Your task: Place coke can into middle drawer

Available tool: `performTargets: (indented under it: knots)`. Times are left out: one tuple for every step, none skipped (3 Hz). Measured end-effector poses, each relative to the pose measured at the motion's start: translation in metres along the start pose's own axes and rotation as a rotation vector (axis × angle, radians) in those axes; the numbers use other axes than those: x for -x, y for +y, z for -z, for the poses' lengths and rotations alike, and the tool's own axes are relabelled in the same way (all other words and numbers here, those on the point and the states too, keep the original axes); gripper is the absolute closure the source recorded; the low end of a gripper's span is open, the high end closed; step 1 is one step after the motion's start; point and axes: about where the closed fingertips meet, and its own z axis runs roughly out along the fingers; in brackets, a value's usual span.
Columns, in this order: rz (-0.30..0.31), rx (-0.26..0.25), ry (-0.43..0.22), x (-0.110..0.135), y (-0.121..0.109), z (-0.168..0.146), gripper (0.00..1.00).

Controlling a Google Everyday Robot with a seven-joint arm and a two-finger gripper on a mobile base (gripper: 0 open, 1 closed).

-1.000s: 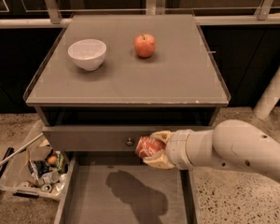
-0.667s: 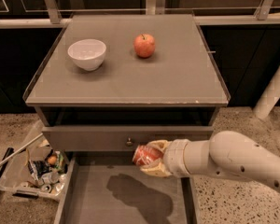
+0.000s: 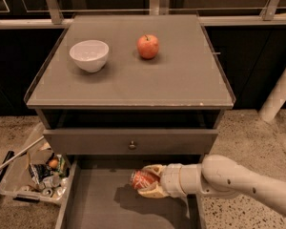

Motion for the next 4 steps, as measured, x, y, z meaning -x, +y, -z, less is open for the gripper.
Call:
performTargets:
  knots:
    - [0.000, 0.000, 0.000, 0.000, 0.000, 0.000, 1.00]
    - [-0.019, 0.010, 0.022, -0.013, 0.000, -0.018, 1.00]
    - [-0.028, 0.007, 0.054, -0.038, -0.002, -0.045, 1.00]
    - [-0.037, -0.013, 0.059, -0.066, -0.007, -0.067, 1.00]
